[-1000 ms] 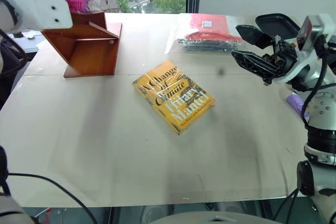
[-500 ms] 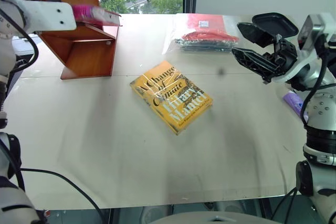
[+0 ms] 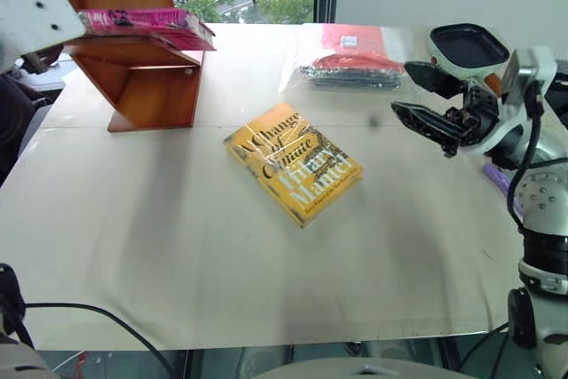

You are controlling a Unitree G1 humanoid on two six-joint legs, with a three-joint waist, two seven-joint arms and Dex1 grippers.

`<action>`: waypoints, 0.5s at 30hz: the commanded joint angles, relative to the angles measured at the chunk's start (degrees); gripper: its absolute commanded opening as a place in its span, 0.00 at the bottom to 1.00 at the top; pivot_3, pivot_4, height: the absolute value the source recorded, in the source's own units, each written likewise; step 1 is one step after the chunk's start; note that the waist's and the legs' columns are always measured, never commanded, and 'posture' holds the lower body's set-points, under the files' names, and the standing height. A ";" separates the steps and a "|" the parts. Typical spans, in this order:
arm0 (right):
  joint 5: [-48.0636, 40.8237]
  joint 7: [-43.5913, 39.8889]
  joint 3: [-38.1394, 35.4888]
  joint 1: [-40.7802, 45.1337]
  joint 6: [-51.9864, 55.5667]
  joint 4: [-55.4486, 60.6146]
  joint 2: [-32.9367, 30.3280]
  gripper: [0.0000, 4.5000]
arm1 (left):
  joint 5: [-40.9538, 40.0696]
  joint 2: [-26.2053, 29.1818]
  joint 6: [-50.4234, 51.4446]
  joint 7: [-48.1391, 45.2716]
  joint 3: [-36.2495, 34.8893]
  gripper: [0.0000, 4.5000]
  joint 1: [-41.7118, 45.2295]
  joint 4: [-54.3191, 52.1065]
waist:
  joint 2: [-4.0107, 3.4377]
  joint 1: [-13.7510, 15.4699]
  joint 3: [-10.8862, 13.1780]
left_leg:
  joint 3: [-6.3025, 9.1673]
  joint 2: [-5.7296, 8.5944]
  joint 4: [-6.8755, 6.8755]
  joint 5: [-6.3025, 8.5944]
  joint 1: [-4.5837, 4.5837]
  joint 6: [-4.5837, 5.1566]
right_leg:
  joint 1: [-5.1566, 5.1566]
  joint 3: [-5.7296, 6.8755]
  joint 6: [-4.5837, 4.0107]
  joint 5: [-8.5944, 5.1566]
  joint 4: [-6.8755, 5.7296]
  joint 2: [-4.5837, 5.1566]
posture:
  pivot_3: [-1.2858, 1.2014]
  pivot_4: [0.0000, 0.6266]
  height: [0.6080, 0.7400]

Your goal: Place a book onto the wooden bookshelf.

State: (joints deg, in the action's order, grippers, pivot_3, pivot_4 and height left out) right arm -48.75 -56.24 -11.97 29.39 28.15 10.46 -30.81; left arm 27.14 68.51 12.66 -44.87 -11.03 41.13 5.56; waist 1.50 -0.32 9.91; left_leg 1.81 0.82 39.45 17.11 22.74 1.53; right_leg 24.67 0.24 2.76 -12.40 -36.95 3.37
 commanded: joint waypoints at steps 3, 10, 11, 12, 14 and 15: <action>19.49 0.05 3.27 -12.76 -16.41 -7.02 -3.51 1.00 | -29.76 -29.19 13.79 2.54 -12.39 1.00 -17.29 -30.73 | -0.11 0.82 -0.20 | -0.06 0.05 0.19 0.01 0.02 0.01 | -0.01 0.02 0.04 0.03 0.03 0.13 | 0.52 0.24 1.00; 28.08 2.20 4.74 -21.17 -28.12 -15.52 -0.96 1.00 | -35.62 -40.84 10.54 0.92 -8.44 1.00 -50.11 -35.69 | -0.53 -1.03 -1.41 | -0.60 0.30 -0.08 0.34 -1.10 0.48 | -0.54 -0.80 0.34 -0.21 -0.01 0.54 | 0.52 0.24 1.00; 28.73 2.25 4.93 -21.86 -29.10 -16.16 -0.81 1.00 | -35.48 -41.83 11.05 2.07 -7.36 1.00 -52.24 -34.50 | -0.53 -0.97 -1.40 | -0.58 0.32 -0.10 0.34 -1.21 0.48 | -0.60 -0.84 0.27 -0.16 -0.03 0.52 | 0.52 0.24 1.00; 29.30 2.37 5.06 -22.43 -29.98 -16.74 -0.65 1.00 | -35.23 -41.92 9.72 2.23 -6.41 1.00 -53.80 -33.15 | -0.54 -0.68 -1.37 | -0.51 0.30 -0.11 0.43 -1.32 0.64 | -0.76 -0.83 0.22 -0.12 0.04 0.47 | 0.52 0.24 1.00; 29.99 2.70 5.13 -23.40 -31.28 -17.46 -0.25 1.00 | -37.20 -42.41 8.06 1.47 -5.78 1.00 -55.30 -31.60 | -0.51 -0.26 -1.35 | -0.47 0.26 -0.21 0.47 -2.10 0.70 | -1.47 -0.78 0.13 -0.14 0.13 0.24 | 0.52 0.24 1.00; 30.04 2.83 5.11 -23.85 -31.54 -17.42 0.01 1.00 | -38.25 -42.58 7.42 1.18 -5.72 1.00 -55.43 -31.09 | -0.49 -0.06 -1.33 | -0.35 0.26 -0.20 0.46 -2.31 0.71 | -1.74 -0.76 -0.07 -0.26 0.16 0.22 | 0.52 0.24 1.00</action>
State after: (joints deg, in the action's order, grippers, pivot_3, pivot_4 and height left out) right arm -18.81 -53.78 -6.41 6.15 -1.63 -7.40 -30.99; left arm -8.81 26.00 22.61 -43.42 -16.68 -14.74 -25.58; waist 1.01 -0.38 8.58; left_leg 1.52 1.07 39.25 17.56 20.23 2.24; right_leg 22.68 -0.49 2.68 -12.67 -36.78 3.58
